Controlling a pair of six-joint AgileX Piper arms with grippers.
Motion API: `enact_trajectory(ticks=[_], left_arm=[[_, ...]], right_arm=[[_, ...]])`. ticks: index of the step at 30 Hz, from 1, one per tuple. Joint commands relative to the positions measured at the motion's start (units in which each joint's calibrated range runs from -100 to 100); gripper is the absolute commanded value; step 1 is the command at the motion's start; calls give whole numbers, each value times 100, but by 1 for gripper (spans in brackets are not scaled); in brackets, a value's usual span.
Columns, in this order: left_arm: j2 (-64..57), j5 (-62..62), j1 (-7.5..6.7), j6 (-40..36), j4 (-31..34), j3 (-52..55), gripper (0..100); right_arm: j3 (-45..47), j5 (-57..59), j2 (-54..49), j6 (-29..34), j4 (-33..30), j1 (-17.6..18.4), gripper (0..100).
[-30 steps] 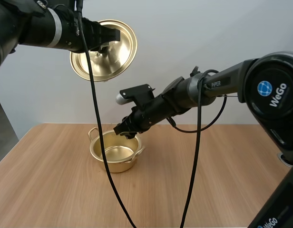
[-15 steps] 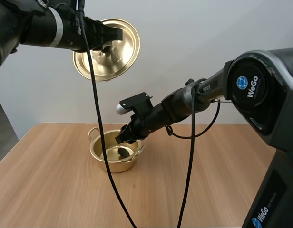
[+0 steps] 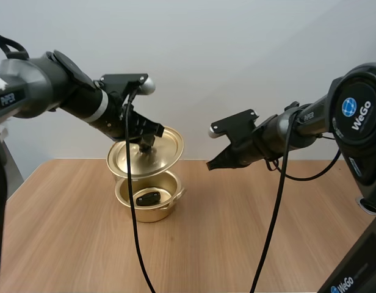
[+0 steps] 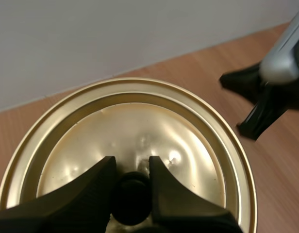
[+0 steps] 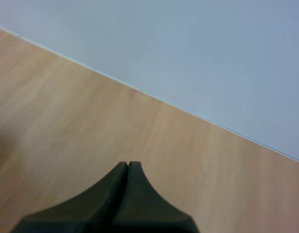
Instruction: Open the pot, put the car inside, and close it
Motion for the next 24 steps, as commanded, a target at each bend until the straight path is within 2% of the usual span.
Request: enact_trajectory(ticks=[1,10,15,17,18,20,21,24], left_arm=[[607,-702,-105,-6,319,273,0],[1454,-1763,-139,184,487,414,0],[1782,-1658,-139,999,-185,414,0],[1872,-1761,-139,1101,-185,414,4],[1897,-1761,-139,1146,-185,414,10],[1896,-1704,-139,1219,-264,414,30],[1880,-1703,-139,1218,-346,414,45],[1738,-1781,-139,1218,-348,414,100]], right_arm=[[4,923,-110,-4,284,-405,0],[4,1726,-709,-4,328,-497,0],[4,1860,-834,-4,328,-497,0],[4,1927,-834,-4,316,-497,0],[4,1980,-834,-4,304,-497,0],[4,2065,-834,-4,304,-497,0],[4,2065,-834,-4,304,-497,0],[4,2082,-834,-28,304,-497,0]])
